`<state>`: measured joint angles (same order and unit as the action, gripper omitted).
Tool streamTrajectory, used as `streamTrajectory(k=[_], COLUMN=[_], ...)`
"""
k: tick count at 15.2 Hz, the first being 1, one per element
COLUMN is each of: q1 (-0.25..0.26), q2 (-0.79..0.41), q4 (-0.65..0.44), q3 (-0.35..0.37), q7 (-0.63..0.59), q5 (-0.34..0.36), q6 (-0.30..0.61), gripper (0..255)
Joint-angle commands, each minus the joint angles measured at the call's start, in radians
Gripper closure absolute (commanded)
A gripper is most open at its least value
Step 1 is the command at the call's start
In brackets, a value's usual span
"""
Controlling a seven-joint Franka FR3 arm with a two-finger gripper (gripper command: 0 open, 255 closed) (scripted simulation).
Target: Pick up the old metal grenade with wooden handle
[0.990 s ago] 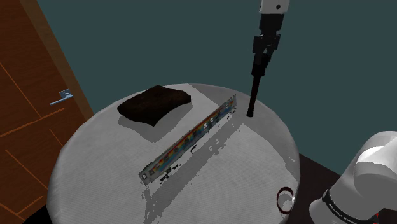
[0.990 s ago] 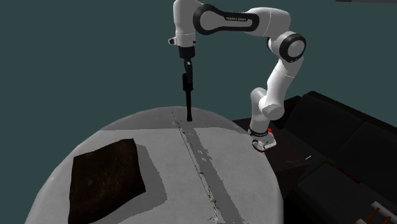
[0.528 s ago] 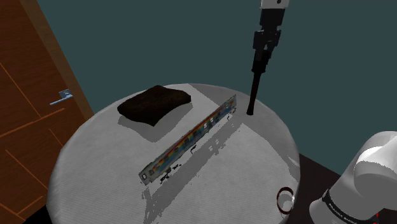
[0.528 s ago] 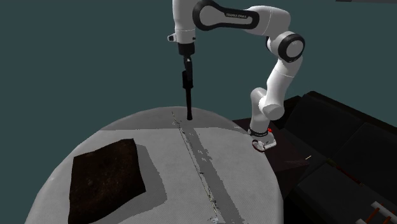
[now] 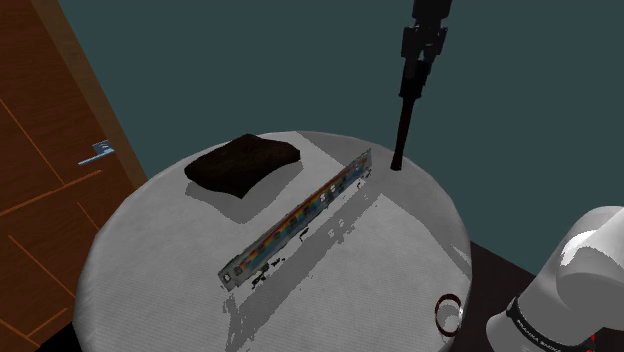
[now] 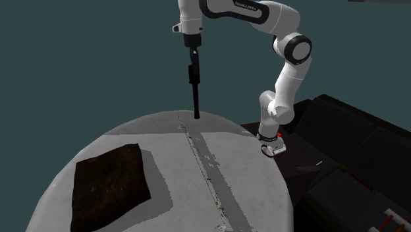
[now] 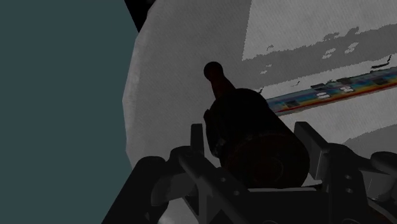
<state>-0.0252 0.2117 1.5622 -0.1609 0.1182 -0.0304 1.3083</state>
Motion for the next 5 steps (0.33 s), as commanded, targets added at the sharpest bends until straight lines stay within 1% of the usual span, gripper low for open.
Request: streamTrajectory(k=[1, 3, 5], q1=[0.0, 0.0, 0.0], q2=[-0.016, -0.034, -0.035], q4=[-0.046, -0.095, -0.099], q3=[-0.001, -0.003, -0.003], q7=[-0.001, 0.0, 0.0], q5=[-0.003, -0.006, -0.006], q6=[-0.03, -0.062, -0.064], gripper=[255, 255, 255])
